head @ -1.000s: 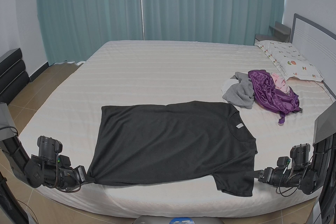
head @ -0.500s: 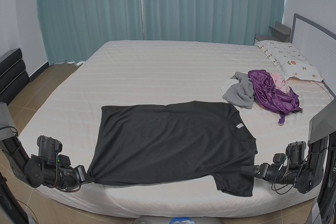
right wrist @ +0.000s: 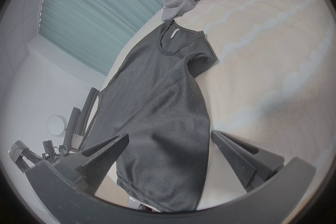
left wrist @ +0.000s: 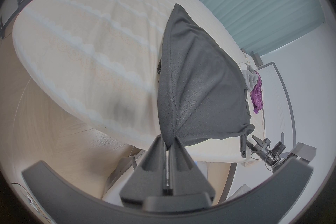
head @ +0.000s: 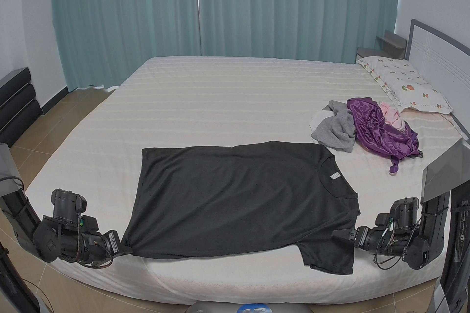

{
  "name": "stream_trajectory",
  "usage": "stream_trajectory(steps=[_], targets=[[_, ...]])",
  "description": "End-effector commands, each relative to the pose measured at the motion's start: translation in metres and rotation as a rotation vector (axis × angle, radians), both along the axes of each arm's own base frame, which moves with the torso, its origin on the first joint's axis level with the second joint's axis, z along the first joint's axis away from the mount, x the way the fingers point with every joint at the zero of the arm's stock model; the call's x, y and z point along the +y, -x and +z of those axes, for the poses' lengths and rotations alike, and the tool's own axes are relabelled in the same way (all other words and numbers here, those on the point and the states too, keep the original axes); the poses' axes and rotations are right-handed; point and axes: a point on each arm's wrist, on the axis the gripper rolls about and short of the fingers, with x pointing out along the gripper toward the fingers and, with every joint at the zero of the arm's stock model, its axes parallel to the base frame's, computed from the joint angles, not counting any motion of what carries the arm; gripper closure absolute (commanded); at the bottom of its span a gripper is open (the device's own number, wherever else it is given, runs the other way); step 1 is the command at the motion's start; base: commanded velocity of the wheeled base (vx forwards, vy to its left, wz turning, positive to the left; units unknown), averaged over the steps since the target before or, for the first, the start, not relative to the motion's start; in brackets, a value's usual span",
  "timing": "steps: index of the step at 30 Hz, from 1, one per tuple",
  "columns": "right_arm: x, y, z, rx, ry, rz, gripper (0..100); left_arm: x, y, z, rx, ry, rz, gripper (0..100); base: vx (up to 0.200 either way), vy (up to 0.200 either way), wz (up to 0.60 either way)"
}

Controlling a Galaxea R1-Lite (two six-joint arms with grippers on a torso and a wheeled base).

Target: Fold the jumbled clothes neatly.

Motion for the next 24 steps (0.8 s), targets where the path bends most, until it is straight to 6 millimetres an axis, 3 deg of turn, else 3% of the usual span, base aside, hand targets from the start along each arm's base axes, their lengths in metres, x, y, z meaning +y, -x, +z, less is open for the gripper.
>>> stream_trajectory(steps=[1,2,24], targets=[[0.001,-0.003,-0.004,0.01,-0.004,-0.005,0,0.0,0.0,0.001,-0.002,0.0,0.001,100,0.0,0.0,0.0],[0.001,-0.003,-0.006,0.015,-0.004,-0.004,100,0.0,0.0,0.0,-0.001,0.0,0.001,100,0.0,0.0,0.0],[-0.004,0.018,0.012,0.009,0.014,-0.023,100,0.001,0.001,0.006,-0.023,0.001,0.005,100,0.0,0.0,0.0]])
